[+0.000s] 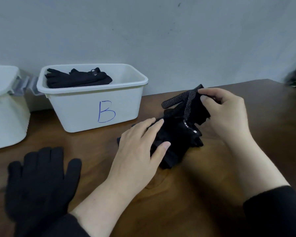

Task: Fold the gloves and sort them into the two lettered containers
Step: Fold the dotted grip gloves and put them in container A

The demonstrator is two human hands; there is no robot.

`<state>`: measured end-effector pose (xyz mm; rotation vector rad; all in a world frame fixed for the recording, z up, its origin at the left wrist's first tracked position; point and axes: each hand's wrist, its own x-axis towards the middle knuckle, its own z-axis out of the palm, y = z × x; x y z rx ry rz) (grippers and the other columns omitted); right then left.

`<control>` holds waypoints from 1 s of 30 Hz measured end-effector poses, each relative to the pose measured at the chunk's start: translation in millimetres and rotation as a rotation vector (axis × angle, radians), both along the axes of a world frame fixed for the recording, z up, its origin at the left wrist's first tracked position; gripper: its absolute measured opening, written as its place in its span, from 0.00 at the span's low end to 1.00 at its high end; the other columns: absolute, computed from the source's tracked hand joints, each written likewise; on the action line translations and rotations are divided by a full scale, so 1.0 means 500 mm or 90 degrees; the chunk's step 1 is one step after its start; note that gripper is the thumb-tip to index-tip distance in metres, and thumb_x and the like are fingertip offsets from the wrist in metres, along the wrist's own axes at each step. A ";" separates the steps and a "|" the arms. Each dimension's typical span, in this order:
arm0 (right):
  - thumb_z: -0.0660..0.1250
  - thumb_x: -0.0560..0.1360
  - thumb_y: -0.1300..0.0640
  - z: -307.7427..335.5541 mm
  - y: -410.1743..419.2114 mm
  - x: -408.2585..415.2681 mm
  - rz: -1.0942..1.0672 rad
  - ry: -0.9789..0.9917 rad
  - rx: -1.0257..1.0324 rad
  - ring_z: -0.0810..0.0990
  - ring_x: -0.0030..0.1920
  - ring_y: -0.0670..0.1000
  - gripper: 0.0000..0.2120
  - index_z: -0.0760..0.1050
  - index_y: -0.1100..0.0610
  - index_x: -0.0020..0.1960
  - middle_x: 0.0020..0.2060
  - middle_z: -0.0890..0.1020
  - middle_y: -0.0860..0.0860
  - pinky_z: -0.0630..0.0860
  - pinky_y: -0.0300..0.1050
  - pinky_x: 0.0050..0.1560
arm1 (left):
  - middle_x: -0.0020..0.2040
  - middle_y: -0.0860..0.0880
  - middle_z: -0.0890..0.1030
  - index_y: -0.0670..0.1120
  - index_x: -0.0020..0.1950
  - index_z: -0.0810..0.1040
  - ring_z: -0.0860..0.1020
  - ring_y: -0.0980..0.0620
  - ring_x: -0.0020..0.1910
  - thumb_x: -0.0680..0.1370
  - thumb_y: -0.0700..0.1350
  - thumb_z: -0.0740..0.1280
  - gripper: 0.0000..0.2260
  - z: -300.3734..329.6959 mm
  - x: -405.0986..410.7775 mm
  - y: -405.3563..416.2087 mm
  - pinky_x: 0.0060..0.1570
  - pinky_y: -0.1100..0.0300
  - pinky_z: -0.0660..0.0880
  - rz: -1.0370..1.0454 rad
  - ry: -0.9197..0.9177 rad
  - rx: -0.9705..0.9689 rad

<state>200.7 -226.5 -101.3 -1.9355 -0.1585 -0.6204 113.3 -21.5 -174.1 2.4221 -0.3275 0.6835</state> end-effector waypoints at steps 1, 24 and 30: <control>0.68 0.79 0.58 0.012 0.013 -0.021 0.029 0.033 0.007 0.82 0.39 0.40 0.08 0.85 0.47 0.49 0.41 0.86 0.43 0.77 0.36 0.40 | 0.75 0.57 0.65 0.56 0.77 0.62 0.61 0.59 0.74 0.80 0.63 0.55 0.26 0.008 -0.003 -0.001 0.74 0.58 0.57 0.002 -0.018 -0.009; 0.70 0.79 0.54 0.189 0.372 -0.279 0.426 0.111 -0.263 0.76 0.29 0.47 0.06 0.82 0.54 0.44 0.33 0.80 0.50 0.74 0.41 0.31 | 0.46 0.58 0.84 0.54 0.53 0.81 0.82 0.60 0.48 0.82 0.48 0.63 0.07 0.175 -0.262 0.335 0.51 0.61 0.76 0.046 0.014 -0.404; 0.67 0.80 0.50 0.197 0.442 -0.248 0.388 0.118 -0.373 0.75 0.23 0.45 0.08 0.82 0.53 0.47 0.41 0.84 0.55 0.75 0.37 0.29 | 0.46 0.61 0.83 0.59 0.55 0.79 0.78 0.65 0.49 0.82 0.51 0.62 0.07 0.014 -0.332 0.471 0.48 0.67 0.72 0.279 0.090 -0.227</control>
